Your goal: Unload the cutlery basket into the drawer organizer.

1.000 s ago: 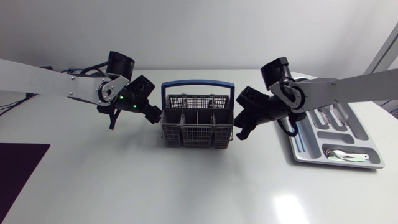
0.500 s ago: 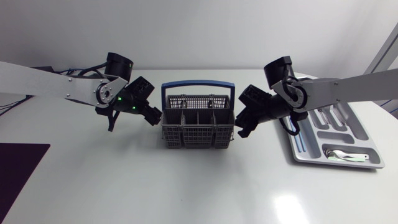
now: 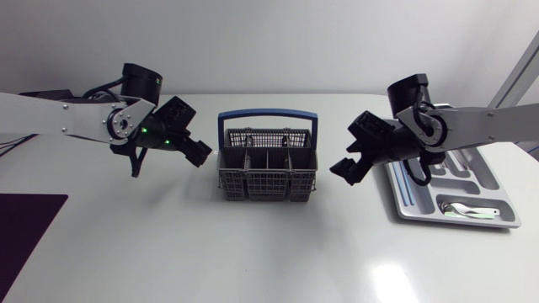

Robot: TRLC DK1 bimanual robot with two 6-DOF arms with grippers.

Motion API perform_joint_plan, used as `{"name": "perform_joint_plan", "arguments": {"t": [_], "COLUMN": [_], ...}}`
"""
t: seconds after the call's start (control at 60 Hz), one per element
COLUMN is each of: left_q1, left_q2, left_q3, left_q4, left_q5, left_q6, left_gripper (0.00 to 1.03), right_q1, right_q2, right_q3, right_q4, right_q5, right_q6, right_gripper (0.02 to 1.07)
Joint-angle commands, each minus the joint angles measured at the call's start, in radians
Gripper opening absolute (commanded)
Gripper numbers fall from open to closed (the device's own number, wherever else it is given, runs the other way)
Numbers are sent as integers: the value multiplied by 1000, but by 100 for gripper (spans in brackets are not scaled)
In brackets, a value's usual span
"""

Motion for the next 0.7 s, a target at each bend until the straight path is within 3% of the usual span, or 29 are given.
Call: {"name": "perform_joint_plan", "arguments": {"t": [0.0,0.183,0.367,0.683], "left_q1": [32,61,92,155], "left_q2": [-71,-237,-312,-573], "left_q3": [-32,-124,-164,-354], "left_q4": [-2,43,12,173], "left_q5": [11,14,16,8], "left_q6": [-2,-6,-34,-89], "left_gripper": [98,98,98,98], "right_q1": [-29,-121,-193,-266], "right_q2": [-60,-157,-229,-416], "right_q3": [-26,-41,-72,-175], "right_q4": [-21,-41,-38,-12], "right_q5": [6,1,-6,-3], "right_q6": [-23,-37,23,82], "right_gripper": [103,103,103,103]}}
